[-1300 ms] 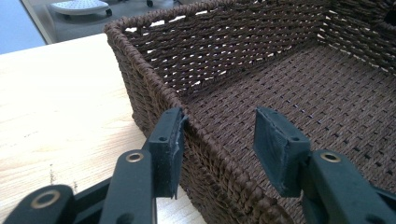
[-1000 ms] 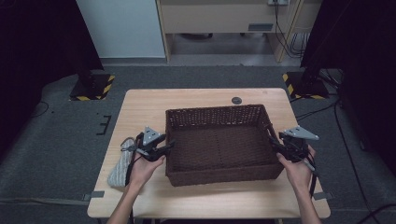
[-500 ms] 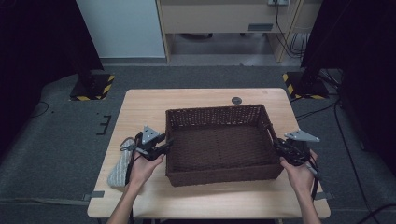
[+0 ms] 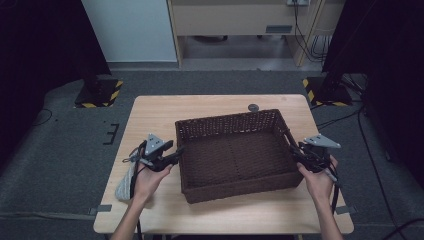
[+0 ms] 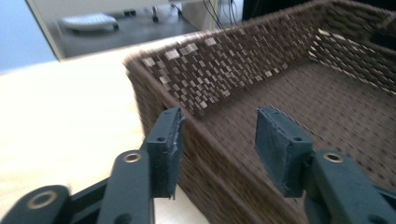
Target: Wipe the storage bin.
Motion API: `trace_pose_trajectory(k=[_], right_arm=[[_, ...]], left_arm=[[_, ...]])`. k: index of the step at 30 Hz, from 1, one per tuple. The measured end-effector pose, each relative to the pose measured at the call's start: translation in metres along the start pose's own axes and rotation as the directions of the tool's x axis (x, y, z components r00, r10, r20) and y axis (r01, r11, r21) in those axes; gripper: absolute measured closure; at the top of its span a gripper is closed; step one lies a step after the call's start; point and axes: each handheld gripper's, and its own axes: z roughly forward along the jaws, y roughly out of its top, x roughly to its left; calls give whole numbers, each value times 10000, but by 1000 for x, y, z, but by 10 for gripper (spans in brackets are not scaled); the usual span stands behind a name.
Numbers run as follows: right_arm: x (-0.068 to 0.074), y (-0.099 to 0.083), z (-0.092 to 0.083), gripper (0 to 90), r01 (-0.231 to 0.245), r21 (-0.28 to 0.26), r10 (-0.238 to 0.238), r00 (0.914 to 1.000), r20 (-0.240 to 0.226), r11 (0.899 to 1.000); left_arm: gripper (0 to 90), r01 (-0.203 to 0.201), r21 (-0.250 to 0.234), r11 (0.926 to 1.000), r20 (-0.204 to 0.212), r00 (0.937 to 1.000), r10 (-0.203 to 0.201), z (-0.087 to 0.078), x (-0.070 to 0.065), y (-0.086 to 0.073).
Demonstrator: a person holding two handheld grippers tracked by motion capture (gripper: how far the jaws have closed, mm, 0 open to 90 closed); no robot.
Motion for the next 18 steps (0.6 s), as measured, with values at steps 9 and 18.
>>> trace_pose_trajectory(k=[9,18], right_arm=[[-1,-4,-17,596,-80,109,81,9999,-139,9999],[-8,-8,-7,783,-216,872,242,9993,-287,9960]], left_arm=[[492,215,413,9989,-375,9991,-200,31,23,7],[567,-165,353,9992,-56,9998,167,32,15,0]])
